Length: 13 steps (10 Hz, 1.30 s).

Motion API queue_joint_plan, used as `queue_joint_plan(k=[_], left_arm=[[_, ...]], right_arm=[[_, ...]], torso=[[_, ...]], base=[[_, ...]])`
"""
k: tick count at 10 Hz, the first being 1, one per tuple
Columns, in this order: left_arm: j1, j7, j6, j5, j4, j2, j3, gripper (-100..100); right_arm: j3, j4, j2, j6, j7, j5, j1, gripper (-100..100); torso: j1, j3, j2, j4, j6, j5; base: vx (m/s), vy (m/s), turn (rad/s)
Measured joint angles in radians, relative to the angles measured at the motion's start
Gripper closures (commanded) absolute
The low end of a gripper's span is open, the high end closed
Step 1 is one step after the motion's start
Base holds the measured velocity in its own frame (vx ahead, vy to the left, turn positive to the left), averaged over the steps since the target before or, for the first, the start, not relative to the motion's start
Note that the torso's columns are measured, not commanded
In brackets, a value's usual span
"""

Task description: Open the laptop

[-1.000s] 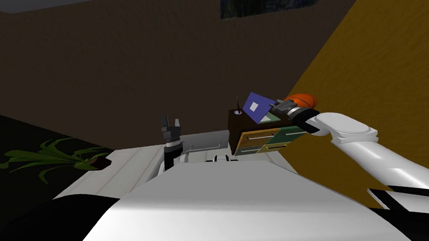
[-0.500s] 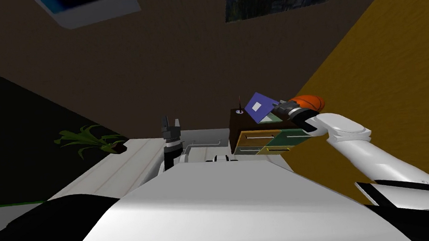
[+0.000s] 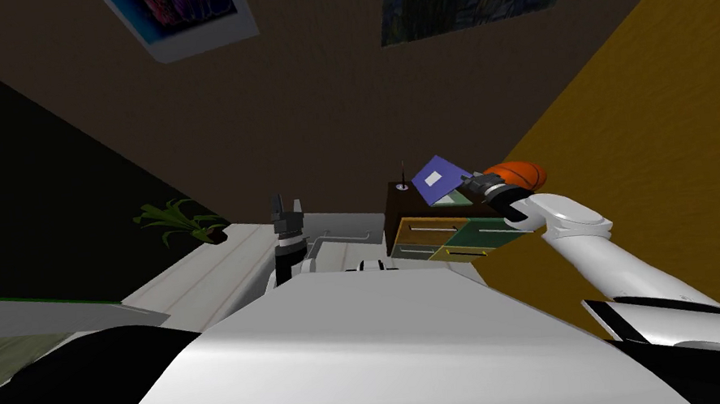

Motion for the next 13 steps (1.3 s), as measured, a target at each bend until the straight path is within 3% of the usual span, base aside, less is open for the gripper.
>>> queue_joint_plan(k=[1, 2, 4, 7, 10, 11, 13], left_arm=[[0.0, 0.0, 0.0, 0.0, 0.0, 0.0, 0.0, 0], [0.0, 0.0, 0.0, 0.0, 0.0, 0.0, 0.0, 0], [0.0, 0.0, 0.0, 0.0, 0.0, 0.0, 0.0, 0], [0.0, 0.0, 0.0, 0.0, 0.0, 0.0, 0.0, 0], [0.0, 0.0, 0.0, 0.0, 0.0, 0.0, 0.0, 0], [0.0, 0.0, 0.0, 0.0, 0.0, 0.0, 0.0, 0], [0.0, 0.0, 0.0, 0.0, 0.0, 0.0, 0.0, 0]], right_arm=[[0.004, 0.038, 0.014, 0.002, -0.007, -0.014, -0.023, 100], [0.002, 0.042, 0.015, 0.001, -0.009, -0.016, -0.029, 100], [-0.019, 0.071, 0.065, -0.019, -0.005, -0.052, -0.038, 100], [-0.012, 0.108, 0.115, -0.023, -0.026, -0.106, -0.054, 100], [-0.026, 0.176, 0.192, -0.051, -0.019, -0.149, -0.085, 100], [-0.027, 0.166, 0.207, -0.05, -0.026, -0.168, -0.069, -100], [-0.016, 0.171, 0.166, -0.041, -0.055, -0.178, -0.072, -100]], torso=[[-0.001, 0.0, 0.0, 0.0, 0.0, -0.001], [0.004, -0.001, -0.001, 0.002, 0.003, 0.003], [0.002, 0.0, 0.0, 0.002, 0.001, 0.002], [0.006, -0.001, -0.002, 0.001, -0.002, 0.003], [0.008, -0.001, -0.002, -0.001, -0.006, 0.002], [0.01, 0.0, -0.001, -0.001, -0.005, 0.002], [0.016, 0.004, 0.007, 0.009, 0.0, 0.011]], base=[[-0.068, -0.063, 0.05], [-0.031, -0.073, 0.006], [-0.018, -0.119, 0.014], [-0.012, -0.092, 0.008], [-0.02, -0.092, 0.006], [-0.024, -0.021, 0.062], [-0.024, 0.051, 0.05]])
